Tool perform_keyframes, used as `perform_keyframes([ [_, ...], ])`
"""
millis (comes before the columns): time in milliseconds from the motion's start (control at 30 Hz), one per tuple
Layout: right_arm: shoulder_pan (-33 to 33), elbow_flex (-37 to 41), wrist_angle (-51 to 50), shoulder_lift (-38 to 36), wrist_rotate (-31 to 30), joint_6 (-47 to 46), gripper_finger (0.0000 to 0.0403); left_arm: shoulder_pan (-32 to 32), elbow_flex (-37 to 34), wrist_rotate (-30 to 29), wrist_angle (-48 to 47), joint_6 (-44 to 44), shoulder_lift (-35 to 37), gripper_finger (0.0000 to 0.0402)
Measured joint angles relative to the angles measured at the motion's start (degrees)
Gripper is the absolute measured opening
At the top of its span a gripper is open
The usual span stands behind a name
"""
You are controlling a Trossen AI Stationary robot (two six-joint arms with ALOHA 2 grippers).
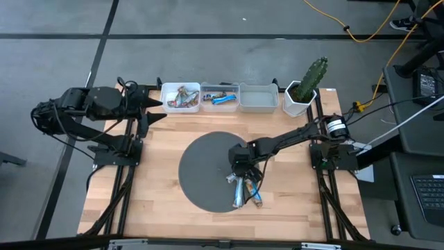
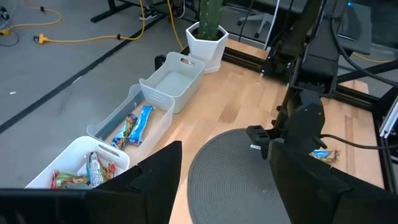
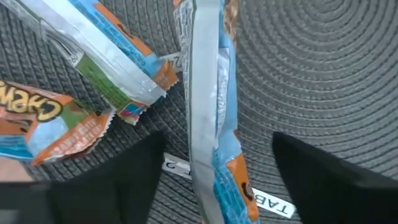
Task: Pick and place Granola Bars by type
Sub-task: Put the orange granola bar into the gray bin
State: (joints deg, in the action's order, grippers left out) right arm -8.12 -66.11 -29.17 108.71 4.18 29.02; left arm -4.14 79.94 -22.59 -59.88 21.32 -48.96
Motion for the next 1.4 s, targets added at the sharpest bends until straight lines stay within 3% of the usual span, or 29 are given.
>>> perform_keyframes([
  [100, 0.0, 0.0, -0.01, -0.01, -0.06, -0.21, 0.0226, 0.0, 0.0, 0.05, 0.01, 0.0, -0.01, 0.023],
  [300, 0.01, -0.41, -1.38, -0.03, -1.59, -0.32, 0.005, 0.0, 0.0, 0.04, 0.03, 0.0, -0.03, 0.023],
  [367, 0.02, -1.55, -3.88, -0.03, -1.59, -0.33, 0.0023, 0.0, 0.0, 0.04, 0.03, 0.02, -0.03, 0.023],
  [533, -0.02, -6.16, -9.6, -0.71, -5.4, -1.27, 0.0042, 0.0, 0.0, 0.02, 0.03, 0.02, -0.03, 0.023],
  [633, 0.21, -9.9, -13.92, -2.94, -9.82, -2.33, 0.0026, 0.0, 0.0, 0.02, 0.03, 0.02, -0.05, 0.023],
  [967, 1.75, -21.14, -18.19, -20.77, -19.31, -18.28, 0.0023, 0.0, 0.0, 0.03, -0.03, -0.81, -0.05, 0.023],
  [1167, 2.12, -21.64, -17.52, -31.35, -19.6, -26.05, 0.0018, 0.0, 0.0, -0.37, -0.06, -0.94, -0.03, 0.023],
  [1400, 5.96, -21.62, -17.09, -36.4, -18.97, -30.57, 0.0024, 0.0, 0.0, -0.96, -0.06, -1.01, -0.03, 0.023],
])
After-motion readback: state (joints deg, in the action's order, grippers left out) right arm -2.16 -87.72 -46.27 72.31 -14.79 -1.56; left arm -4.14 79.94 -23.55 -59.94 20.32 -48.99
